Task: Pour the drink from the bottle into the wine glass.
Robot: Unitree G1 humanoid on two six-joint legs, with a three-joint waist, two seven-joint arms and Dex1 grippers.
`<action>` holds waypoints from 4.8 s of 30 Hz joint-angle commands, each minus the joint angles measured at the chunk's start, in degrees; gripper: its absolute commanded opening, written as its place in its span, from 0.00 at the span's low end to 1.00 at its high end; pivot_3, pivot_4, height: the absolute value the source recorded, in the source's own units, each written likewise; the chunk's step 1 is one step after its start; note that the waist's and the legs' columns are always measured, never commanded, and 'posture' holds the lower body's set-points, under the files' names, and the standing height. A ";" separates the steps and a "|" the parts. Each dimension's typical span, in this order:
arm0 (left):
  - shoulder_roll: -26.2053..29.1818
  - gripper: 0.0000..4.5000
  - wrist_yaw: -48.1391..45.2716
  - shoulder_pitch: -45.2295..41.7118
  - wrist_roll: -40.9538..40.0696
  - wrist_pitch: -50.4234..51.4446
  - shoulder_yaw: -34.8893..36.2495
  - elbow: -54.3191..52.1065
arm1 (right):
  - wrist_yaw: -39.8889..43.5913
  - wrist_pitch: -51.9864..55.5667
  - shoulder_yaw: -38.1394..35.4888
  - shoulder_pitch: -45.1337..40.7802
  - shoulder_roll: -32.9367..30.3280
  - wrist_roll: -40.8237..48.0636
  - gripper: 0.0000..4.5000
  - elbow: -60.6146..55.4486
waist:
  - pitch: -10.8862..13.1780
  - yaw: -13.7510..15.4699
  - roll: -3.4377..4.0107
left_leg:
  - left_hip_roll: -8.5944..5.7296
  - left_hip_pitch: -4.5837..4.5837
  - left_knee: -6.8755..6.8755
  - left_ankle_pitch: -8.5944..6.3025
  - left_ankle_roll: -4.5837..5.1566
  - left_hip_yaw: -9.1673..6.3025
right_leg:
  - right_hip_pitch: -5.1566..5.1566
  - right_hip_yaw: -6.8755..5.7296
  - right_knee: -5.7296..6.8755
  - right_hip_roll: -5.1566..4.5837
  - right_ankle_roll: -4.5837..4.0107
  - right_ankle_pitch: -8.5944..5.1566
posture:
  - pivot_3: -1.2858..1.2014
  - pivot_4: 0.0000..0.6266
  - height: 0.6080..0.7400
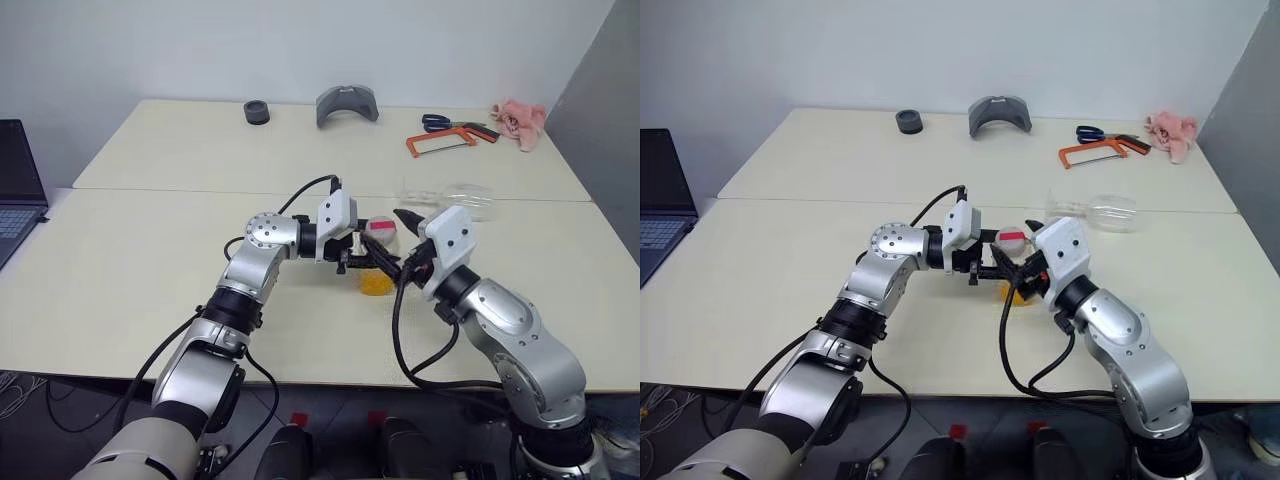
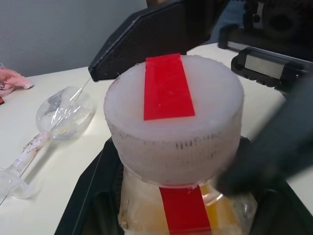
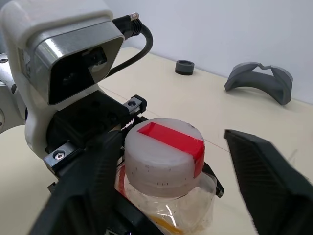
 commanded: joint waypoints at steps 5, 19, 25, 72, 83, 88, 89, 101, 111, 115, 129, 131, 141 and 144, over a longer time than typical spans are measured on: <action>0.52 0.48 -0.95 -0.15 0.01 0.12 0.31 -1.58 | 12.13 -6.55 -0.67 -3.37 -4.52 4.13 0.41 1.01 | 0.00 -0.01 0.00 | 0.00 0.00 0.00 0.00 0.00 0.02 | 0.00 0.00 -0.01 0.00 0.00 0.00 | 0.52 0.24 1.00; 1.23 0.48 -3.99 -1.42 -0.75 0.70 1.63 -1.43 | 48.99 -14.41 0.46 -23.76 -18.99 10.09 0.58 27.20 | 0.05 -0.11 0.02 | 0.07 -0.05 -0.09 0.00 0.03 0.08 | -0.01 -0.10 -0.12 -0.03 -0.03 0.00 | 0.52 0.24 1.00; 1.42 0.48 -2.87 -0.01 -1.16 1.93 1.72 -3.09 | 41.17 -10.80 -7.28 -17.98 -19.92 12.21 0.87 19.27 | 0.05 0.07 0.02 | 0.09 -0.07 -0.06 0.00 0.03 -0.07 | -0.02 -0.06 -0.11 -0.11 -0.03 0.00 | 0.52 0.24 1.00; 0.87 0.48 -0.75 -0.96 -0.90 4.06 3.62 -0.26 | 12.21 -6.64 -7.05 -2.25 -7.92 8.34 0.87 -0.54 | 0.05 0.01 0.02 | 0.01 -0.05 -0.08 0.00 0.02 0.02 | -0.02 -0.03 -0.09 -0.03 -0.02 0.00 | 0.52 0.24 1.00; 0.50 0.48 -1.90 -0.89 -0.96 4.22 3.27 0.59 | 9.72 -3.46 -4.01 -4.94 -7.72 6.96 0.87 0.69 | 0.05 0.00 0.02 | 0.01 -0.03 -0.08 0.00 0.02 0.02 | -0.01 -0.03 -0.09 -0.03 -0.02 0.00 | 0.52 0.24 1.00; 0.49 0.48 -3.11 -1.96 -0.79 4.09 3.08 1.78 | 8.78 -3.50 -2.35 -7.06 -7.01 4.92 0.87 2.53 | 0.05 0.00 0.02 | 0.01 -0.04 -0.08 0.00 0.02 0.02 | -0.01 -0.05 -0.10 -0.03 -0.02 0.00 | 0.52 0.24 1.00; 0.47 0.48 -3.37 -2.22 -0.69 3.98 3.03 2.14 | 8.68 -3.68 -2.13 -7.41 -6.83 4.46 0.87 2.94 | 0.05 -0.01 0.02 | 0.00 -0.04 -0.08 0.00 0.02 0.03 | -0.01 -0.05 -0.10 -0.03 -0.02 -0.01 | 0.52 0.24 1.00; 0.03 0.48 -5.62 -4.62 0.10 2.86 2.94 5.22 | 8.62 -5.97 -0.10 -9.23 -6.83 -1.11 0.87 6.75 | 0.05 -0.02 0.02 | -0.01 -0.04 -0.08 0.00 0.02 0.08 | -0.01 -0.06 -0.10 -0.02 -0.02 0.00 | 0.52 0.24 1.00; -0.15 0.48 -6.02 -4.18 0.57 2.30 2.86 5.40 | 7.81 -5.37 -4.30 -7.35 -7.96 -1.38 0.87 7.10 | 0.05 -0.01 0.02 | 0.00 -0.04 -0.07 0.00 0.02 0.06 | -0.01 -0.05 -0.09 -0.03 -0.02 0.00 | 0.52 0.24 1.00; -0.26 0.48 -5.89 -3.83 0.77 2.14 2.93 5.37 | 7.94 -4.50 -5.54 -6.65 -8.41 -0.36 0.87 6.03 | 0.05 0.00 0.02 | 0.00 -0.04 -0.08 0.00 0.02 0.07 | -0.01 -0.05 -0.09 -0.03 -0.02 0.00 | 0.52 0.24 1.00; -0.91 0.48 -5.25 -3.78 1.07 1.60 3.17 6.10 | 8.97 -1.29 -8.25 -4.29 -10.69 3.85 0.87 2.67 | 0.05 -0.01 0.02 | 0.00 -0.04 -0.08 0.00 0.03 0.07 | -0.01 -0.04 -0.09 -0.03 -0.02 0.00 | 0.52 0.24 1.00; -0.94 0.48 -5.20 -3.71 1.08 1.67 3.20 5.97 | 9.09 -0.91 -9.08 -4.15 -11.10 4.50 0.87 2.44 | 0.05 -0.01 0.02 | 0.00 -0.04 -0.08 0.00 0.03 0.07 | -0.01 -0.05 -0.10 -0.02 -0.02 -0.01 | 0.52 0.24 1.00; -0.99 0.48 -5.18 -3.81 1.23 1.51 3.33 6.23 | 10.96 1.04 -12.09 -3.26 -12.39 7.76 0.87 0.53 | 0.05 -0.01 0.02 | 0.00 -0.04 -0.08 0.00 0.03 0.09 | -0.01 -0.04 -0.09 -0.01 -0.02 0.00 | 0.52 0.24 1.00; -0.97 0.48 -5.21 -3.88 1.24 1.52 3.34 6.32 | 12.10 2.13 -11.60 -2.83 -13.03 9.64 0.87 -0.91 | 0.05 -0.01 0.02 | 0.00 -0.04 -0.08 0.00 0.03 0.09 | -0.01 -0.03 -0.10 -0.02 -0.02 0.00 | 0.52 0.24 1.00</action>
